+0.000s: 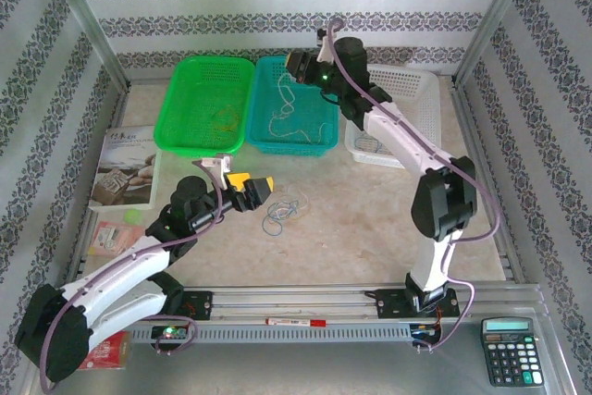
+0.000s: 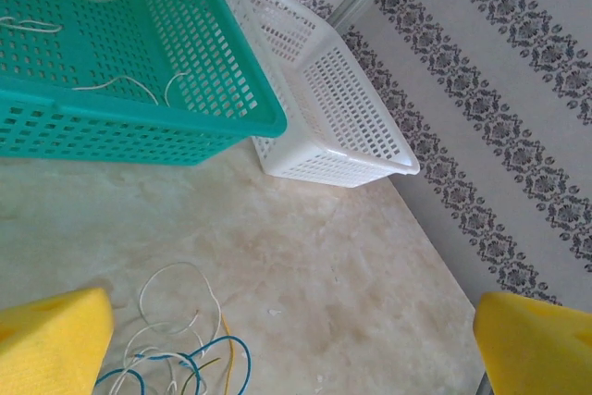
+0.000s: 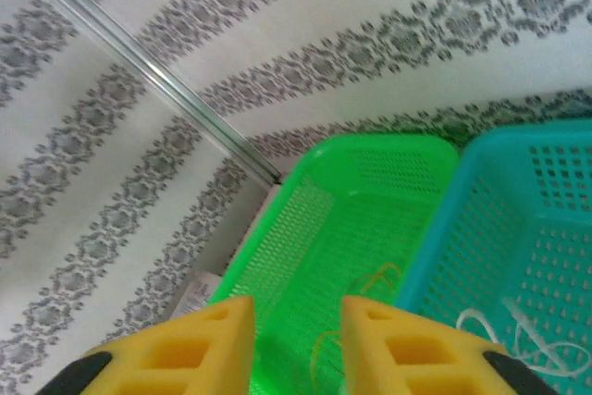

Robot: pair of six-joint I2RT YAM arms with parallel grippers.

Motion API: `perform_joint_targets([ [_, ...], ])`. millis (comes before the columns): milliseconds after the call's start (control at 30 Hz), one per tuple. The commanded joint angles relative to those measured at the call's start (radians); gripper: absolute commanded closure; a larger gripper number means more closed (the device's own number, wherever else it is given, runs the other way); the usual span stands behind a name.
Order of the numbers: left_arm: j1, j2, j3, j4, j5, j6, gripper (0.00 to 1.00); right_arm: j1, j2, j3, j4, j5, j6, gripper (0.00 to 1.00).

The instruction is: Untangle the cables

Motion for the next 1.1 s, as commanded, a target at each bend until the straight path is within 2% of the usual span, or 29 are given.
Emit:
perform_joint_targets([
  [0, -0.014, -0.031, 0.031, -0.062, -0.035, -0.028, 0.00, -0.008, 0.012, 0.028, -0.065, -0.020, -0.069, 0.55],
  [200, -0.013, -0.045, 0.039, -0.079, -0.047, -0.047, 0.00, 0.003, -0.099, -0.098, -0.030, -0.048, -0.070, 0.53],
  [400, -0.013, -0.043, 0.032, -0.080, -0.085, -0.065, 0.00, 0.068, -0.255, -0.247, -0.026, -0.043, -0.107, 0.53],
  [767, -0.011, -0.063, 0.034, -0.169, -0.137, -0.078, 0.00, 0.277, -0.558, -0.736, 0.011, 0.145, -0.104, 0.53],
  [1067, -0.012, -0.084, 0.000, -0.177, -0.220, -0.154, 0.00, 0.339, -0.679, -1.038, 0.011, 0.272, -0.050, 0.53],
])
